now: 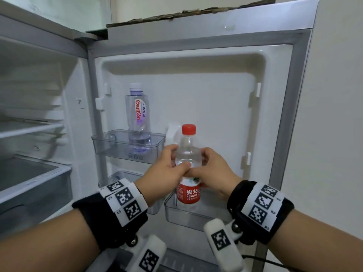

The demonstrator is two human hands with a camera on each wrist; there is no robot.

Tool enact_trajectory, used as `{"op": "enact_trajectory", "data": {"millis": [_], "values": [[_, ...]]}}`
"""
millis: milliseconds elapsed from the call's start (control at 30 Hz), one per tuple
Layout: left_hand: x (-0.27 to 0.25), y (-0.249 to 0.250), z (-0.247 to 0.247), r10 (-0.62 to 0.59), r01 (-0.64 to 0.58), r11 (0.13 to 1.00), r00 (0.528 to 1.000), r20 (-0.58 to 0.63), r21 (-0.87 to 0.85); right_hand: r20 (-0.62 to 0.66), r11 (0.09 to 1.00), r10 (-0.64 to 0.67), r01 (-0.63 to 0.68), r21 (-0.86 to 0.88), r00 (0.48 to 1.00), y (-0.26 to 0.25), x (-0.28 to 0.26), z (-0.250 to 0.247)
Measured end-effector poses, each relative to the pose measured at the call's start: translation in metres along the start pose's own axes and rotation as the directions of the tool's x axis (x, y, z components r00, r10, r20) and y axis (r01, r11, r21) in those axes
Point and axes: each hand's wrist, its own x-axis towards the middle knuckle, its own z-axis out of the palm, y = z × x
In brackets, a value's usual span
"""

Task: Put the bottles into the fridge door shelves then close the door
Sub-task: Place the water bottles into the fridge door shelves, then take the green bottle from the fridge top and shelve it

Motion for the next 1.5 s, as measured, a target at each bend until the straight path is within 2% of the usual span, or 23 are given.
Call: {"op": "enact_trajectory", "data": {"millis": [233,333,400,467,567,633,733,833,1000,1100,1167,1200,1333,1433,1500], "values": [[-0.001,-0.005,0.003,-0.038,0.038,0.999,0.999,0.006,-0.015,-0.004,1.0,-0.001,0.001,-0.003,1.0,0.013,0.002,0.003],[-0.005,-0.002,0.001,-0.019,0.019,0.999,1.0,0.018,0.026,-0.062,0.993,-0.067,0.061,-0.1,0.996,0.003,0.002,0.004],[-0.011,0.006,-0.005,0.038,-0.039,0.991,0.999,0.01,0.131,-0.128,0.977,-0.156,0.134,-0.165,0.979,-0.013,0.0,0.003],[-0.02,0.022,-0.018,0.149,-0.145,0.961,0.989,0.001,0.236,-0.178,0.952,-0.281,0.249,-0.18,0.943,-0.042,-0.005,0.005],[-0.034,0.056,-0.049,0.296,-0.267,0.905,0.954,-0.04,0.331,-0.156,0.895,-0.445,0.431,-0.113,0.882,-0.094,-0.012,0.02],[-0.044,0.079,-0.079,0.391,-0.321,0.865,0.913,-0.116,0.385,-0.087,0.858,-0.513,0.514,-0.012,0.854,-0.127,-0.018,0.04],[-0.061,0.113,-0.131,0.485,-0.344,0.817,0.844,-0.229,0.462,0.042,0.822,-0.56,0.547,0.159,0.828,-0.172,-0.025,0.078],[-0.089,0.148,-0.193,0.533,-0.327,0.8,0.774,-0.343,0.504,0.146,0.81,-0.566,0.515,0.281,0.811,-0.217,-0.031,0.122],[-0.153,0.212,-0.293,0.624,-0.332,0.763,0.603,-0.497,0.555,0.28,0.774,-0.602,0.46,0.436,0.748,-0.293,-0.032,0.184],[-0.19,0.245,-0.342,0.659,-0.295,0.733,0.533,-0.531,0.613,0.36,0.775,-0.606,0.425,0.467,0.709,-0.337,-0.032,0.22],[-0.21,0.266,-0.377,0.655,-0.247,0.734,0.503,-0.564,0.632,0.415,0.794,-0.586,0.393,0.464,0.695,-0.367,-0.031,0.242],[-0.22,0.275,-0.394,0.631,-0.226,0.754,0.507,-0.587,0.616,0.447,0.806,-0.573,0.373,0.459,0.688,-0.382,-0.03,0.253],[-0.25,0.298,-0.452,0.446,-0.089,0.864,0.592,-0.671,0.496,0.544,0.847,-0.52,0.312,0.431,0.658,-0.434,-0.029,0.293],[-0.254,0.307,-0.479,0.324,0.007,0.907,0.625,-0.71,0.42,0.505,0.832,-0.539,0.336,0.44,0.674,-0.462,-0.031,0.322],[-0.25,0.31,-0.492,0.274,0.024,0.927,0.638,-0.72,0.375,0.492,0.833,-0.54,0.348,0.431,0.683,-0.476,-0.034,0.34]]}}
